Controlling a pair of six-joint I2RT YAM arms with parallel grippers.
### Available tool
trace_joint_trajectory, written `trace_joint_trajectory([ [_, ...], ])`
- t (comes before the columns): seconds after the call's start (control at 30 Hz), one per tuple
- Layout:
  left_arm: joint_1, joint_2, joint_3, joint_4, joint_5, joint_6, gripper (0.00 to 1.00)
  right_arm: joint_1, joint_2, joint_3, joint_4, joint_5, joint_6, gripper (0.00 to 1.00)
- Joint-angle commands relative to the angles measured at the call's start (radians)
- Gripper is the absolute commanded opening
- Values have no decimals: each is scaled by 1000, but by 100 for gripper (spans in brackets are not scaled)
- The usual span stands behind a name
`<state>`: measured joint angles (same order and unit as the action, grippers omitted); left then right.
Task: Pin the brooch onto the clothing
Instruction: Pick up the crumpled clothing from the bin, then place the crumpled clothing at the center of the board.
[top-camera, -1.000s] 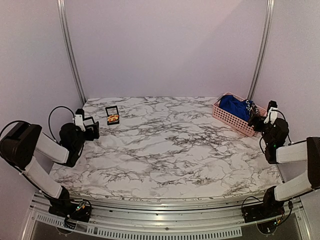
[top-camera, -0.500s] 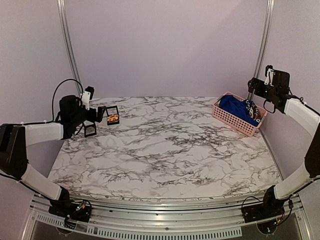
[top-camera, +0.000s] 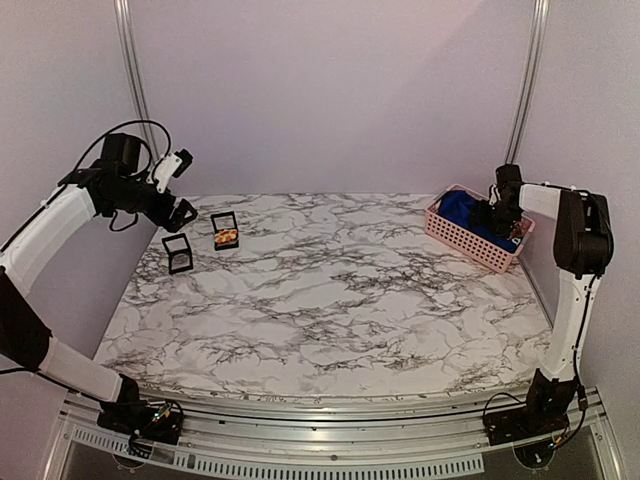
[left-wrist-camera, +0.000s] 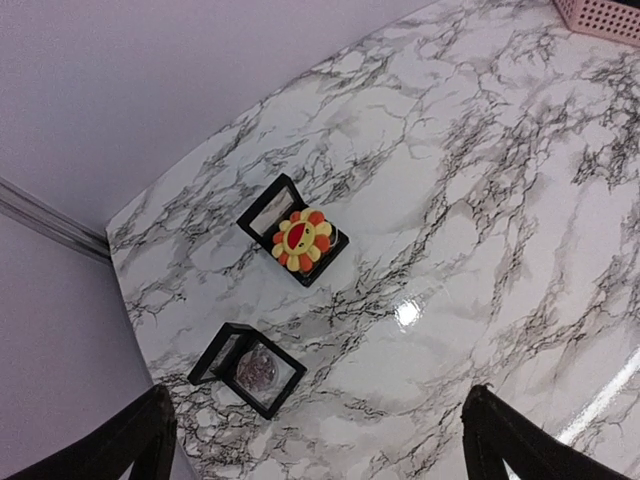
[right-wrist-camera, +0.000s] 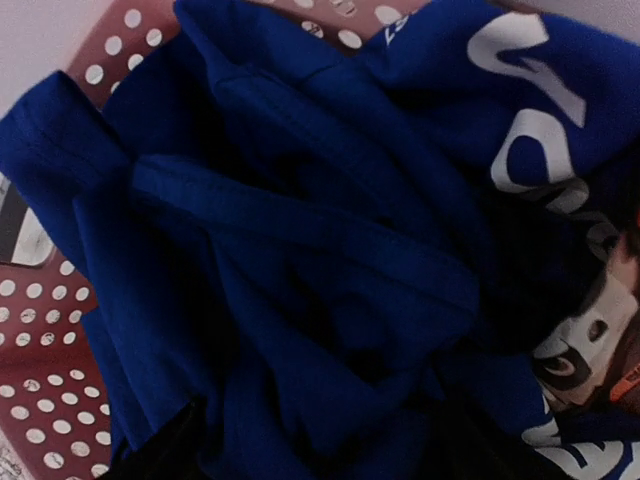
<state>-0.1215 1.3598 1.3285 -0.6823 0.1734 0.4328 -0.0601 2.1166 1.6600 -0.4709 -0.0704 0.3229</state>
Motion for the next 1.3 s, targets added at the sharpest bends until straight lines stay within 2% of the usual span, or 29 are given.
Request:
trace_joint_trajectory([
  [0.0, -3, 17, 33, -174, -8, 11, 100, -4, 140, 138, -77, -51, -10, 46],
  [0.1, -3, 20, 50, -201, -10, 19, 100, -4, 139, 161, -76, -13, -25, 3],
  [0.13, -2, 18, 57, -210, -12, 22, 100, -4, 113, 162, -74, 19, -39, 0],
  [0.27, 0, 13, 103, -247, 1, 27, 100, -2, -5, 206, -87, 131, -108, 0],
  [0.4, 7, 6, 148, -251, 12, 8, 100, 45, -177, 234, -47, 95, -177, 0],
  [0.5, 16, -4, 165, -248, 18, -2, 100, 172, -318, 221, 24, 9, -220, 0],
  [0.7, 42, -35, 157, -248, 34, 3, 100, 493, -508, 157, 255, -56, -351, 0],
  [0.8, 57, -50, 151, -249, 31, 12, 100, 595, -528, 147, 334, -192, -331, 0],
  [0.93, 76, -61, 150, -254, 31, 26, 100, 707, -497, 139, 430, -337, -226, 0],
  [1.1, 84, -58, 148, -240, 29, 25, 100, 744, -418, 128, 585, -599, -94, 0],
  [1.17, 85, -54, 135, -229, 33, 24, 100, 743, -389, 99, 612, -590, -44, 0],
  [1.27, 83, -43, 94, -211, 52, 36, 100, 743, -384, -5, 598, -483, -20, 0],
])
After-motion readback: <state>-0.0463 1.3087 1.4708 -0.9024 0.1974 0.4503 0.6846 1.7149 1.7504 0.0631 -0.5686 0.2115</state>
